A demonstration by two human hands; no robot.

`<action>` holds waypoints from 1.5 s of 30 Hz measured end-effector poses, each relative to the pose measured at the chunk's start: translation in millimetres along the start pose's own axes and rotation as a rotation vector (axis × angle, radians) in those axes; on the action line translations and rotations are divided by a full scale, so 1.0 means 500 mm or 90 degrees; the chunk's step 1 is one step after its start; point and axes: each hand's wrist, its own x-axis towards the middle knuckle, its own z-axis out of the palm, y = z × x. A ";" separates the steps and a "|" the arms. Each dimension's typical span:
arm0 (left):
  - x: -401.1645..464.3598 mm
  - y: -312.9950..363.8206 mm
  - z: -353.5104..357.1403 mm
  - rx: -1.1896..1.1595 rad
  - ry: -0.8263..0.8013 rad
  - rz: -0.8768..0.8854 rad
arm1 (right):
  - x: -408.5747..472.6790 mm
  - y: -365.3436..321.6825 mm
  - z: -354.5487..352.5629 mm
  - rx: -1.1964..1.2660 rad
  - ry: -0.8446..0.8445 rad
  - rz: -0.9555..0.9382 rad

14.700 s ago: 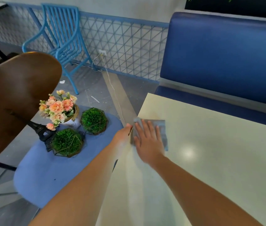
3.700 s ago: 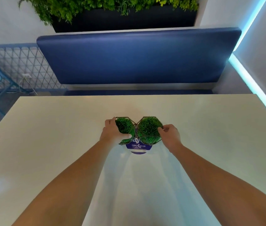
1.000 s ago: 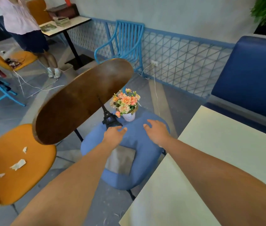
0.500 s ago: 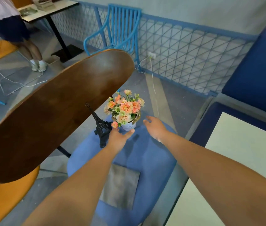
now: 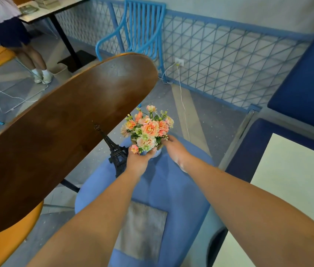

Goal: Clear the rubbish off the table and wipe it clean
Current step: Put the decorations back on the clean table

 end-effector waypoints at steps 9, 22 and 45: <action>-0.060 0.049 0.032 0.008 -0.009 0.046 | -0.108 -0.024 -0.058 0.075 0.045 -0.009; -0.355 0.220 0.217 0.042 -0.116 0.171 | -0.449 -0.061 -0.283 0.112 0.146 -0.081; -0.979 0.313 0.713 0.032 -0.508 0.180 | -1.076 0.205 -0.795 0.092 0.486 -0.080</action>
